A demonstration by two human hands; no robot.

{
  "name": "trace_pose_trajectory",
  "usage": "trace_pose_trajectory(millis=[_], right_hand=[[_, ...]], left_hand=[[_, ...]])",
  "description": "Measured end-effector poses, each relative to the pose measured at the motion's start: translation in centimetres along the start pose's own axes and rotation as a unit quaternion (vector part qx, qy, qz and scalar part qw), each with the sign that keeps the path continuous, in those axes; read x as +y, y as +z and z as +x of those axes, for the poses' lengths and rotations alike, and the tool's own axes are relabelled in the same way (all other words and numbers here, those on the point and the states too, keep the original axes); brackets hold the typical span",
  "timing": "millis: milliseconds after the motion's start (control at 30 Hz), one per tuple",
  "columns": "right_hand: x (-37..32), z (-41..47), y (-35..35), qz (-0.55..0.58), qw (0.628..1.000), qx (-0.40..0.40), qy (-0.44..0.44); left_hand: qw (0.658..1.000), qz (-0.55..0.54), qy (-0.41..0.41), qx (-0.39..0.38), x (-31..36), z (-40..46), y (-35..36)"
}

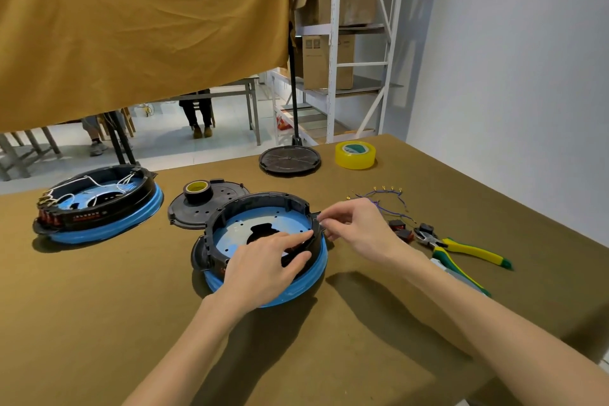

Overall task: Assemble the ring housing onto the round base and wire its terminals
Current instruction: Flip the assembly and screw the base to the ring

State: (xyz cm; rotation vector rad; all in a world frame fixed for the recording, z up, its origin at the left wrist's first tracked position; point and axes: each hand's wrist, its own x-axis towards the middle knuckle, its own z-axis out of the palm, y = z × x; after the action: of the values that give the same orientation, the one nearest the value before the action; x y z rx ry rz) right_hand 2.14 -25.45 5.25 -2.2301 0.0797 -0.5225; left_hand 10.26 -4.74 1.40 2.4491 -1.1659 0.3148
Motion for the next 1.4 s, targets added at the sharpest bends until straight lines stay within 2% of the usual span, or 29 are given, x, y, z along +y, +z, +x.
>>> trace_pose_trajectory(millis=[267,533,767,933,1400], right_hand=[[-1.2,0.7,-0.2,-0.116,0.989,-0.081,-0.053],[-1.9,1.2,-0.2,-0.168,0.973,-0.127,-0.093],[-1.1,0.4,0.4,-0.126,0.982,-0.089,-0.106],[-0.5,-0.1,0.6,-0.094,0.987,-0.054,-0.116],[0.3,-0.8,0.9,-0.098,0.980,-0.056,-0.162]], left_hand=[[1.000,0.007,-0.016,0.010,-0.3,0.0,0.5],[1.000,0.000,-0.014,0.010,-0.2,-0.2,0.5],[1.000,-0.003,-0.006,0.008,0.0,-0.3,0.2],[0.999,-0.014,0.026,-0.038,-0.7,-0.3,-0.2],[0.999,-0.002,0.030,-0.031,-0.4,-0.4,-0.2]])
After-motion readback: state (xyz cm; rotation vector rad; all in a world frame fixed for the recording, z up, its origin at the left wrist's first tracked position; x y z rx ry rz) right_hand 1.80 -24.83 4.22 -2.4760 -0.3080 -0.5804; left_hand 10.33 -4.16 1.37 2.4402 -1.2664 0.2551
